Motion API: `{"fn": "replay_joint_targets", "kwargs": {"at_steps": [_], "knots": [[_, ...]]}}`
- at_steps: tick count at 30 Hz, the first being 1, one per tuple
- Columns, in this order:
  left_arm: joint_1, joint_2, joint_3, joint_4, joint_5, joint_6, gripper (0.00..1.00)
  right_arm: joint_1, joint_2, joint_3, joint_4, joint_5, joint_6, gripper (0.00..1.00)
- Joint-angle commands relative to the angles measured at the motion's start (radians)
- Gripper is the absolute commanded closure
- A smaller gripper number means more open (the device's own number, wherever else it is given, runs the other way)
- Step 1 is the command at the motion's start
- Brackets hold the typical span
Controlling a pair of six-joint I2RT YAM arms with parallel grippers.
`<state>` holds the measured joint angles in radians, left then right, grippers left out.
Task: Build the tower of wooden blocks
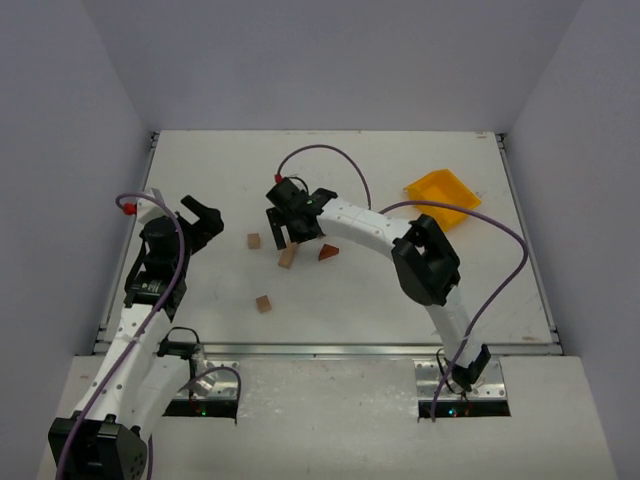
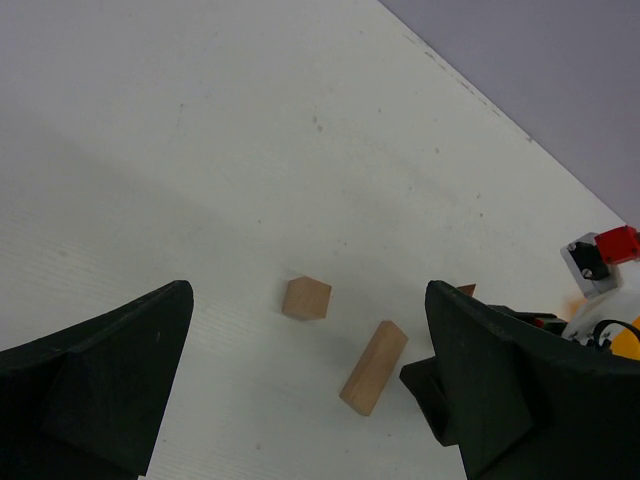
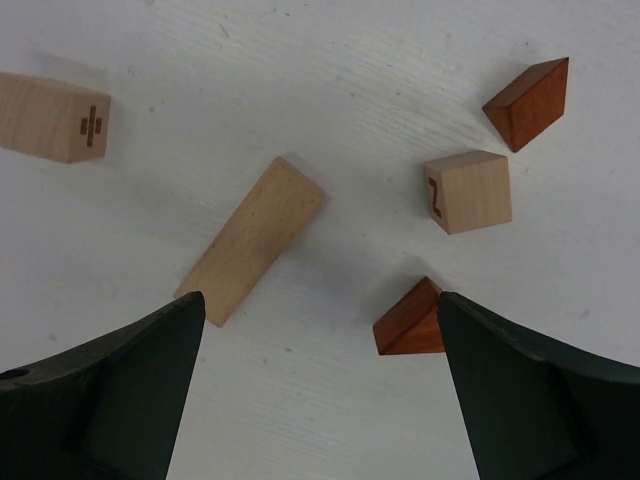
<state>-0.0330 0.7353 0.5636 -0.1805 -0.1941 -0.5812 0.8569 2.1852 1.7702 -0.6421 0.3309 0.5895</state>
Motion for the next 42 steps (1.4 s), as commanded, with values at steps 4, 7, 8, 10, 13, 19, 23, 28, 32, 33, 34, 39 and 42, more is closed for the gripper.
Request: {"fn": "replay_joint_targets", "kwargs": {"at_steps": [4, 7, 8, 10, 13, 19, 23, 28, 32, 33, 34, 39, 42], "knots": [[0.001, -0.024, 0.008, 0.049, 0.008, -0.005, 0.0, 0.046, 0.106, 0.103, -0.016, 0.15, 0.227, 0.01], [0.001, -0.041, 0.004, 0.047, 0.005, -0.004, 0.0, 0.05, 0.143, 0.134, -0.009, 0.13, 0.228, 0.01], [0.001, -0.045, 0.003, 0.048, 0.006, -0.004, 0.0, 0.051, 0.149, 0.147, -0.013, 0.131, 0.228, 0.01], [0.001, -0.049, -0.001, 0.052, 0.013, -0.006, 0.0, 0.054, 0.147, 0.146, 0.001, 0.127, 0.226, 0.01], [-0.001, -0.048, -0.001, 0.056, 0.012, -0.005, 0.0, 0.057, 0.134, 0.126, 0.012, 0.147, 0.211, 0.01], [-0.001, -0.042, -0.002, 0.062, 0.012, -0.005, 0.0, 0.051, 0.09, 0.126, 0.011, 0.233, 0.074, 0.01], [-0.002, -0.038, -0.001, 0.061, 0.007, -0.002, 0.0, 0.051, 0.116, 0.145, 0.006, 0.139, 0.09, 0.01], [-0.002, -0.042, 0.001, 0.058, 0.005, -0.002, 0.0, 0.053, 0.187, 0.165, -0.025, 0.066, 0.144, 0.02], [-0.002, -0.042, 0.001, 0.058, 0.001, -0.002, 0.0, 0.053, 0.18, 0.121, -0.016, 0.072, 0.162, 0.22], [-0.002, -0.042, 0.0, 0.058, 0.0, -0.002, 0.0, 0.054, 0.161, 0.106, -0.008, 0.073, 0.166, 0.28], [-0.002, -0.043, 0.0, 0.056, -0.001, -0.002, 0.0, 0.054, 0.148, 0.083, 0.002, 0.073, 0.168, 0.33], [-0.002, -0.044, 0.002, 0.052, -0.007, -0.002, 0.0, 0.056, 0.133, 0.034, 0.003, 0.097, 0.171, 0.5], [-0.002, -0.045, 0.002, 0.052, -0.005, -0.002, 0.0, 0.054, 0.113, 0.014, 0.044, 0.083, 0.089, 0.75]]}}
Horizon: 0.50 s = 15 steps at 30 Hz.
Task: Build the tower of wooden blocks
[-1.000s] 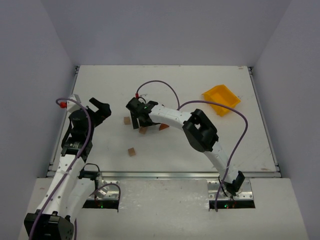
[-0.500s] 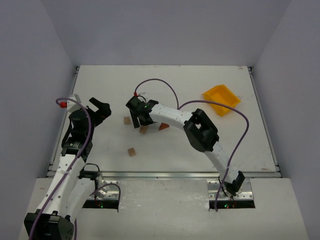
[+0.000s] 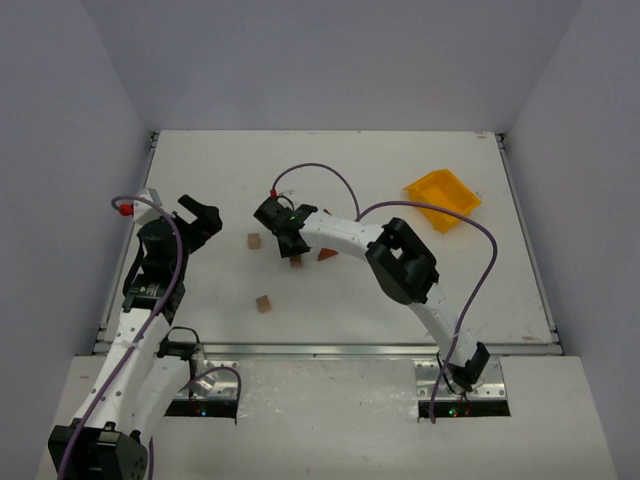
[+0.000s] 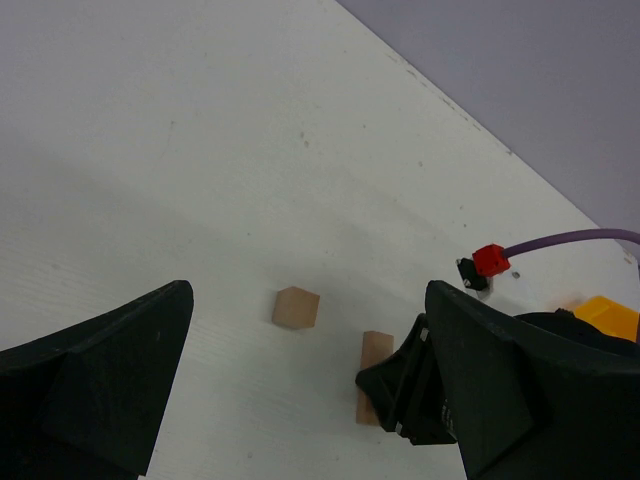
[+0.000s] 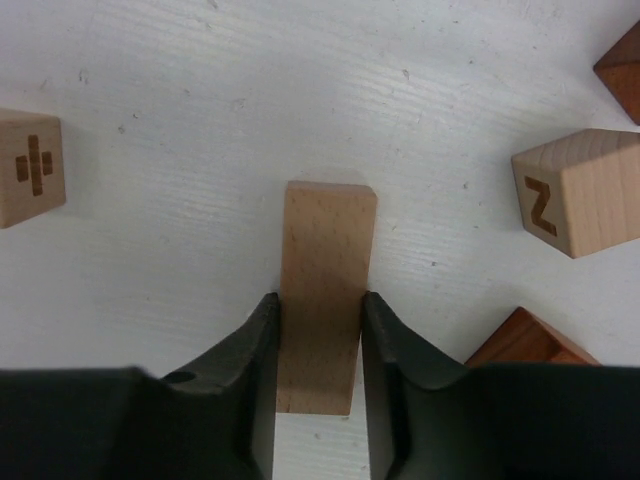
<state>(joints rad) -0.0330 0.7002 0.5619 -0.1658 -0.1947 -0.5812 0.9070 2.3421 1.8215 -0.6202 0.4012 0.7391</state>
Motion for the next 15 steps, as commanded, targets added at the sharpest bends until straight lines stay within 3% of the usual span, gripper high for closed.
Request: {"fn": "replay_joint_targets", "kwargs": {"at_steps": [1, 4, 8, 11, 15], "knots": [[-0.002, -0.01, 0.004, 0.035, -0.006, -0.002, 0.0, 0.004, -0.055, -0.05, 0.052, 0.002, -0.111, 0.81], [-0.002, -0.013, 0.005, 0.033, -0.008, -0.002, 0.0, 0.004, -0.147, -0.149, 0.203, -0.126, -0.393, 0.92], [-0.002, -0.013, 0.006, 0.034, -0.005, -0.001, 0.0, 0.004, -0.285, -0.352, 0.272, -0.468, -0.843, 0.95], [-0.003, -0.013, 0.004, 0.033, -0.002, 0.0, 0.0, 0.004, -0.368, -0.414, 0.11, -0.717, -1.148, 0.9], [-0.002, -0.01, 0.005, 0.035, 0.0, 0.0, 0.0, 0.0, -0.406, -0.474, -0.028, -0.758, -1.31, 0.91]]}}
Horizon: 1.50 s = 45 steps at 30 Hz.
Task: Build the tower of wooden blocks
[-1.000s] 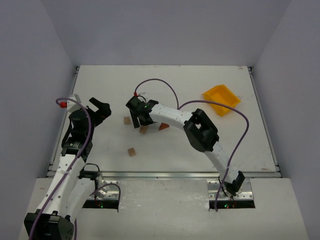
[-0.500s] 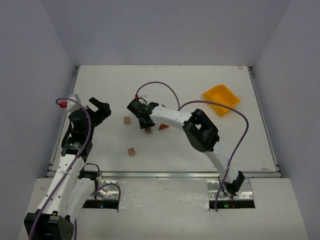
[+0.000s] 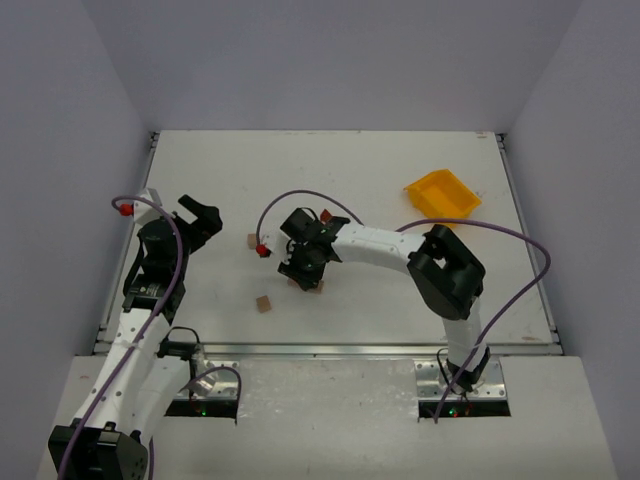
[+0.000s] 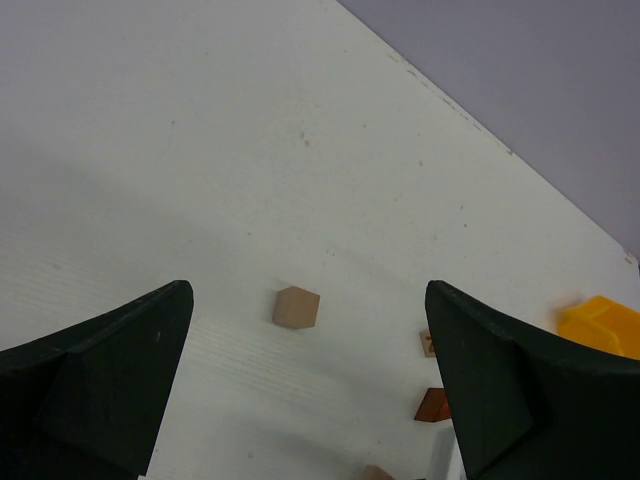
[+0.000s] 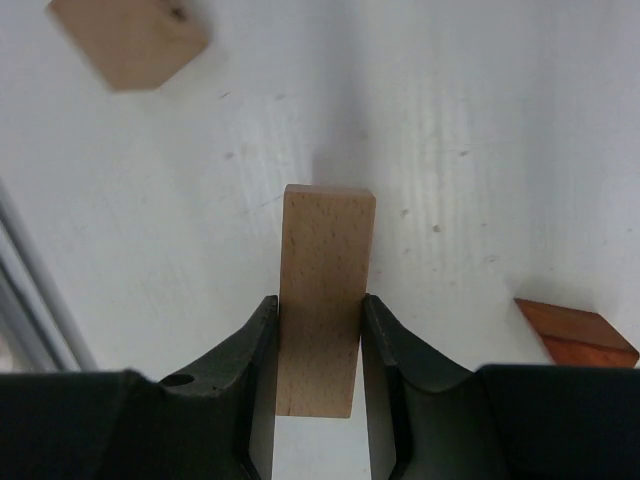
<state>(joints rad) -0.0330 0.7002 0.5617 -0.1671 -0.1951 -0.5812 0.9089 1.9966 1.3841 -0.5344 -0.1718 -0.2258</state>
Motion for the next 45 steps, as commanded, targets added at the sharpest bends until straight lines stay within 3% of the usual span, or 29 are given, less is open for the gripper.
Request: {"fn": "replay_joint_targets", "kwargs": {"at_steps": [1, 5, 15, 23, 29, 36, 40, 45], "knots": [[-0.002, -0.008, 0.006, 0.038, -0.001, 0.0, 0.0, -0.002, -0.067, -0.049, -0.127, -0.198, -0.387, 0.92], [-0.004, -0.004, 0.009, 0.037, 0.002, 0.001, 0.0, -0.011, -0.083, -0.066, -0.121, -0.231, -0.442, 0.93], [-0.002, -0.008, 0.011, 0.027, -0.008, 0.002, 0.0, -0.018, -0.068, -0.132, 0.149, -0.164, -0.242, 0.93], [-0.002, -0.008, 0.012, 0.026, -0.009, 0.001, 0.0, -0.016, -0.021, -0.12, 0.177, -0.118, -0.191, 0.91], [-0.002, -0.008, 0.014, 0.026, -0.01, 0.001, 0.0, -0.018, -0.011, -0.129, 0.192, -0.089, -0.165, 0.73], [-0.002, -0.013, 0.014, 0.021, -0.012, 0.001, 0.0, -0.015, 0.002, -0.097, 0.164, -0.032, -0.116, 0.61], [-0.002, -0.018, 0.013, 0.02, -0.012, 0.001, 0.0, 0.001, -0.05, -0.075, 0.145, -0.028, -0.062, 0.45], [-0.002, -0.021, 0.012, 0.02, -0.012, 0.0, 0.0, 0.063, -0.121, -0.049, 0.131, 0.021, 0.053, 0.37]]}}
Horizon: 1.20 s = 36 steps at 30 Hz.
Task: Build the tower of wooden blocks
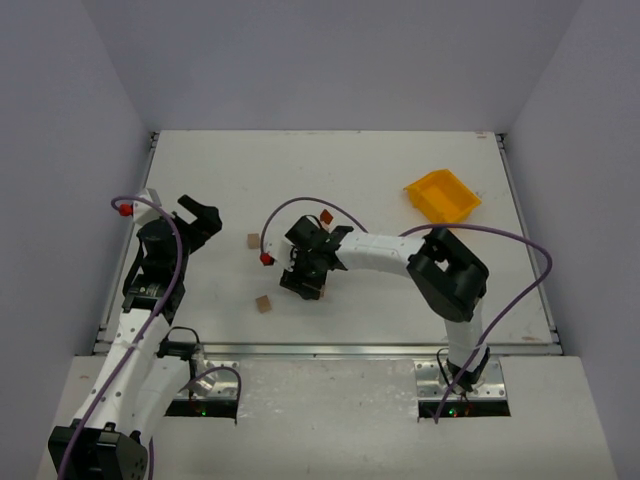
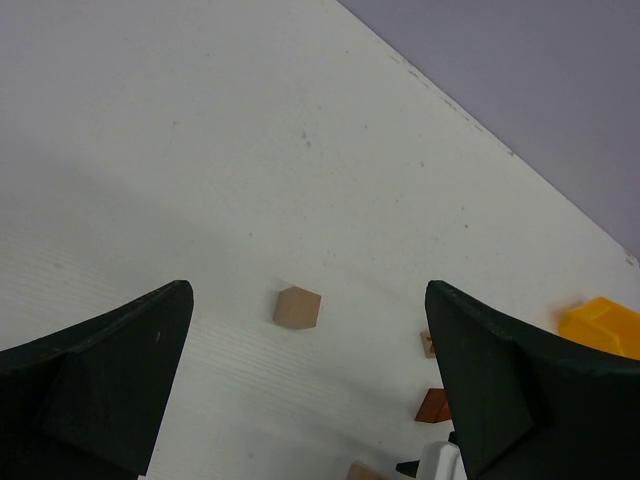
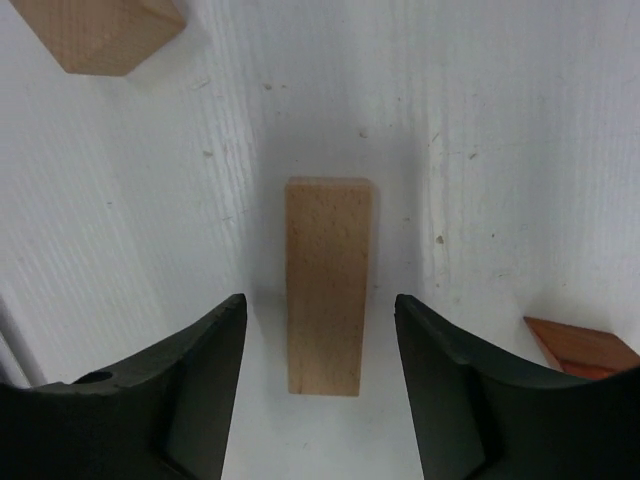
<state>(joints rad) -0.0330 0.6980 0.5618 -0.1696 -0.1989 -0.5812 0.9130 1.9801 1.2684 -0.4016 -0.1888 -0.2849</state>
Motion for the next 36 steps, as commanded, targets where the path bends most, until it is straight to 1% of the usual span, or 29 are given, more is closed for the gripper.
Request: {"fn": "replay_joint_targets", "kwargs": {"at_steps": [1, 3, 6, 7, 9, 11, 13, 16, 18, 23, 28, 32, 36], "knots": [[-0.002, -0.018, 0.013, 0.022, -0.007, 0.0, 0.0, 0.069, -0.117, 0.07, -0.005, 0.042, 0.116, 0.36], [-0.002, -0.018, 0.013, 0.022, -0.007, 0.0, 0.0, 0.094, -0.133, 0.063, 0.01, 0.056, 0.112, 0.35], [-0.002, -0.021, 0.012, 0.023, -0.002, 0.0, 0.0, 0.117, -0.132, 0.08, 0.013, 0.084, 0.17, 0.33], [-0.002, -0.02, 0.012, 0.022, -0.002, -0.001, 0.0, 0.121, -0.116, 0.11, 0.003, 0.123, 0.282, 0.32], [-0.002, -0.02, 0.013, 0.024, -0.003, -0.002, 0.0, 0.16, -0.054, 0.209, -0.072, 0.335, 0.561, 0.3], [-0.002, -0.015, 0.013, 0.022, -0.008, -0.003, 0.0, 0.206, -0.015, 0.243, -0.096, 0.498, 0.696, 0.28], [-0.002, -0.014, 0.013, 0.019, -0.01, -0.003, 0.0, 0.252, 0.039, 0.273, -0.094, 0.593, 0.774, 0.24], [-0.002, -0.024, 0.013, 0.017, -0.005, -0.004, 0.0, 0.264, 0.117, 0.374, -0.163, 0.613, 0.856, 0.24], [-0.004, -0.034, 0.012, 0.016, -0.005, -0.005, 0.0, 0.273, 0.153, 0.423, -0.186, 0.64, 0.874, 0.24], [-0.002, -0.041, 0.009, 0.016, -0.017, -0.008, 0.0, 0.302, 0.163, 0.416, -0.125, 0.607, 0.863, 0.24], [-0.002, -0.049, 0.007, 0.015, -0.019, -0.009, 0.0, 0.303, 0.21, 0.444, -0.123, 0.584, 0.884, 0.24], [-0.002, -0.049, 0.006, 0.019, -0.017, -0.011, 0.0, 0.303, 0.232, 0.463, -0.114, 0.541, 0.898, 0.28], [-0.004, -0.049, 0.006, 0.019, -0.018, -0.011, 0.0, 0.305, 0.246, 0.472, -0.146, 0.541, 0.925, 0.31]]}}
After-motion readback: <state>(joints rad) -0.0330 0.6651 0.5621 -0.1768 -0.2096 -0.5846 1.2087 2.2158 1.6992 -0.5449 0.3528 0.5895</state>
